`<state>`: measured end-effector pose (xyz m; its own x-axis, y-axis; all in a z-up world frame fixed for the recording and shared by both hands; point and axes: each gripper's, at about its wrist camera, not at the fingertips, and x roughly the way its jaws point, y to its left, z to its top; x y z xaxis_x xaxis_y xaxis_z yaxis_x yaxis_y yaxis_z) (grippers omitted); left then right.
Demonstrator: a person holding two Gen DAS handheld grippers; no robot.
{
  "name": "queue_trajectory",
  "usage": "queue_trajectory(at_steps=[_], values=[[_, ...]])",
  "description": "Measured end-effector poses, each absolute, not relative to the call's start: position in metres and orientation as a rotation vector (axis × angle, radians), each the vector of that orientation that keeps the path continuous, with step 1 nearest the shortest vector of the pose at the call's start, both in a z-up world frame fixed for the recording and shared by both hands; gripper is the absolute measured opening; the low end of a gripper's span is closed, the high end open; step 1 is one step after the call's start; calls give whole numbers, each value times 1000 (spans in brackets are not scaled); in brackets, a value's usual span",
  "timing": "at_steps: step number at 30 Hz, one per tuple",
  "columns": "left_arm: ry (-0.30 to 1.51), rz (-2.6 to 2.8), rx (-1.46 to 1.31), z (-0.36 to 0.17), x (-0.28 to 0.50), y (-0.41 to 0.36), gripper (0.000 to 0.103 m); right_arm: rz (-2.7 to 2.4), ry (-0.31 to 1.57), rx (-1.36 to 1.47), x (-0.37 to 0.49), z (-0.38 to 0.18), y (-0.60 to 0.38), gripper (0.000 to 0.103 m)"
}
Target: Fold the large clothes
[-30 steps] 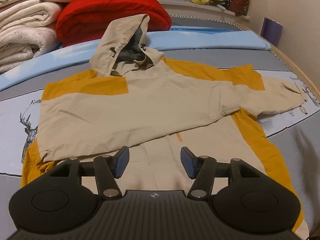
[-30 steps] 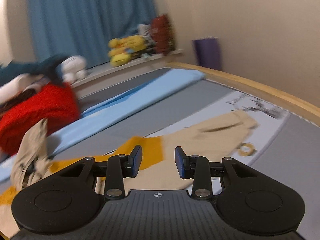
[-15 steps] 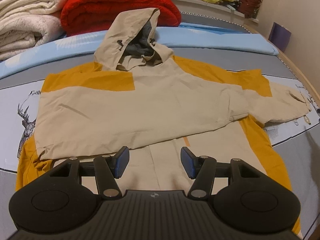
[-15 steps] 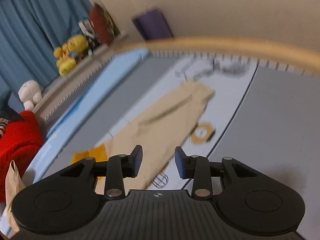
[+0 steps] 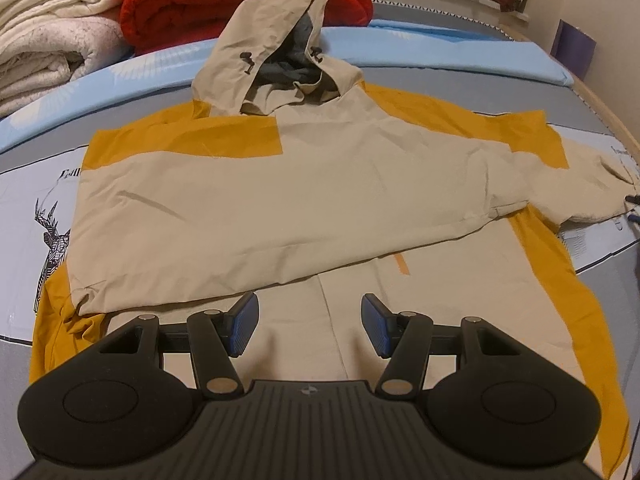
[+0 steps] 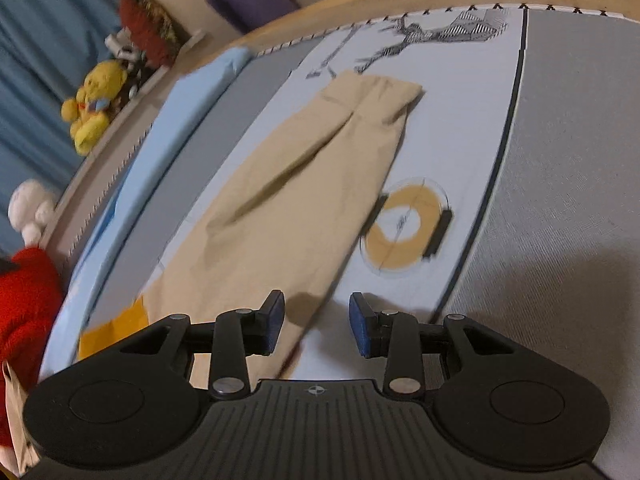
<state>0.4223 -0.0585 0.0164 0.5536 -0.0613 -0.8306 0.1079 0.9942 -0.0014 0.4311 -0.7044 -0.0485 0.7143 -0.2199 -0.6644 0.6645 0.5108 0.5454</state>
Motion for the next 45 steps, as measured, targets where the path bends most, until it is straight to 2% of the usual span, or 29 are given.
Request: queue_trajectory(at_steps=[9,11,16,22,27,31,35,39,45], values=[[997,-81,57,8,427,-50,62,-640,511,854,451,-49,-720,35],[996,-78,53,9,428,-48,62,-673,514,817,455,-47,-717,6],[979,-77,30,18,427,-38,62,-711,441,691,463,-15,-692,2],[954,-51,-47,37,421,-3,62,-580,409,321,495,59,-598,1],[919,-6,-144,58,411,44,62,-172,417,29,509,101,-438,1],[893,34,-206,73,403,81,62,178,459,-10,494,109,-301,2],[873,70,-265,83,399,112,62,497,660,47,468,86,-184,6],[873,94,-309,85,396,134,62,595,720,30,425,83,-131,15],[872,121,-349,82,400,146,62,471,657,-26,371,117,-141,22]])
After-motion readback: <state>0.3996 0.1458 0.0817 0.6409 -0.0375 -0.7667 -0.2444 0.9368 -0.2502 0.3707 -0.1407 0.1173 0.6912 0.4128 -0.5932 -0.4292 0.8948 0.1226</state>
